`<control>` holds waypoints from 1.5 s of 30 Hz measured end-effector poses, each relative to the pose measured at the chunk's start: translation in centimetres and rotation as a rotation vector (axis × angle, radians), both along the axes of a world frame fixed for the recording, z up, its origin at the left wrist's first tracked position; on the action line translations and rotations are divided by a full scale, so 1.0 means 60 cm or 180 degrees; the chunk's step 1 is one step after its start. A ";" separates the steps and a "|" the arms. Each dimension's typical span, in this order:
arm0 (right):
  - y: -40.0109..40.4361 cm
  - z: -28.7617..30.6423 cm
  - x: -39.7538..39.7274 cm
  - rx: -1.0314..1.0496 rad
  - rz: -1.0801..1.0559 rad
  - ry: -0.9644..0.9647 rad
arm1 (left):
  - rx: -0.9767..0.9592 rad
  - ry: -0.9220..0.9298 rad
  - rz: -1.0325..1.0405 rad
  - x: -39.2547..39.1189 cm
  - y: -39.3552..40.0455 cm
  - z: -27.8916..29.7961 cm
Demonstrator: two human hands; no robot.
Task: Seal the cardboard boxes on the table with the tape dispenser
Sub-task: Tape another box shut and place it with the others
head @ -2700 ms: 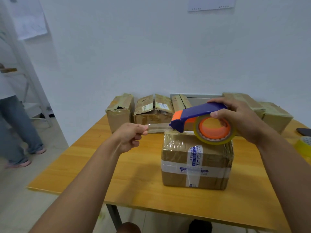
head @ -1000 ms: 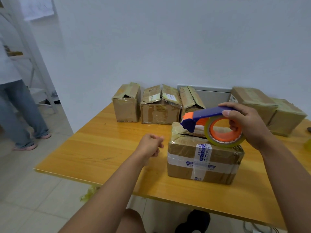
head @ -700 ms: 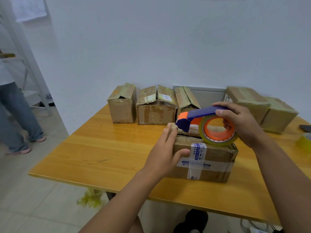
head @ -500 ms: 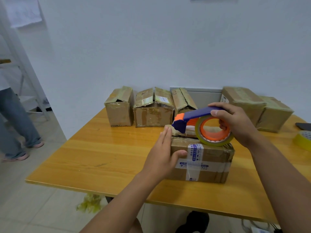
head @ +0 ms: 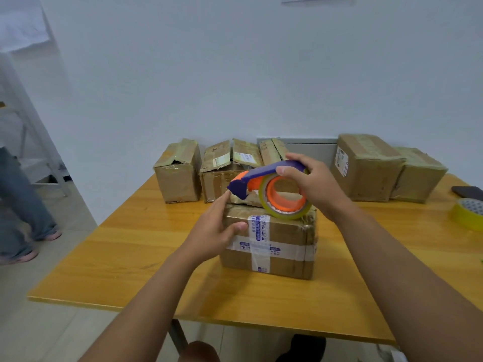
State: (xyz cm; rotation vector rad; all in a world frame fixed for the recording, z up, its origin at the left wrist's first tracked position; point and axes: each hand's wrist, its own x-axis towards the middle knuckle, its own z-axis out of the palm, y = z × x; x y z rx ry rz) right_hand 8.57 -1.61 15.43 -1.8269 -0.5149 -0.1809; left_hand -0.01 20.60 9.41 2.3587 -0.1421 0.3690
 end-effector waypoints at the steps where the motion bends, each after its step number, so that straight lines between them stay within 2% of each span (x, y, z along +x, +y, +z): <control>1: -0.002 -0.003 0.001 0.0021 -0.0033 0.0021 | 0.0039 0.0038 -0.0051 0.001 0.001 0.002; 5: -0.012 -0.010 0.001 -0.0102 -0.0050 0.0055 | 0.0102 0.0049 -0.0050 -0.005 0.001 0.002; 9: -0.012 0.005 -0.004 -0.0334 -0.0066 -0.0033 | 0.0519 -0.0033 0.0214 -0.002 0.005 -0.016; 16: -0.038 0.019 -0.008 -0.0606 -0.0059 -0.0220 | 0.1015 -0.0118 0.0276 0.001 0.006 -0.010; 23: -0.089 0.025 -0.019 -0.0449 -0.0085 -0.0208 | 0.1385 -0.0093 0.0306 -0.003 0.003 0.000; 31: -0.049 0.008 -0.017 -0.0025 -0.0253 -0.0310 | 0.1977 -0.0092 0.0324 0.007 0.025 0.005; 35: -0.020 0.008 -0.007 -0.0063 -0.0139 -0.0303 | 0.2090 -0.0020 0.0410 0.006 0.043 0.005; 40: -0.018 0.008 0.000 -0.0202 -0.0131 -0.0275 | 0.2073 -0.0206 -0.0114 0.015 0.018 0.022; 45: -0.026 0.014 0.001 -0.0350 -0.0131 -0.0319 | 0.2120 -0.0081 0.0061 0.016 0.014 0.020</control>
